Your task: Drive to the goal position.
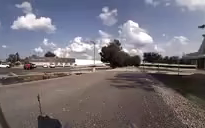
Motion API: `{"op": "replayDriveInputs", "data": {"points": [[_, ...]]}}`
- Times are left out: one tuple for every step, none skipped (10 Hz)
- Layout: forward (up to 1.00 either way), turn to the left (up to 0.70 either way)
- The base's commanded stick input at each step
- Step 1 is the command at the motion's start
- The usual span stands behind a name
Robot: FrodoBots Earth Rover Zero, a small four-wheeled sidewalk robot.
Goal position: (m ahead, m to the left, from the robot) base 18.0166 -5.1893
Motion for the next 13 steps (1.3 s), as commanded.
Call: {"op": "replayDriveInputs", "data": {"points": [[0.0, 0.0], [0.0, 0.0], [0.0, 0.0], [0.0, 0.0], [0.15, 0.0], [0.47, 0.0], [0.7, 0.0], [0.7, 0.0], [0.7, 0.0], [0.7, 0.0], [0.7, 0.0], [0.7, 0.0], [0.7, 0.0]]}}
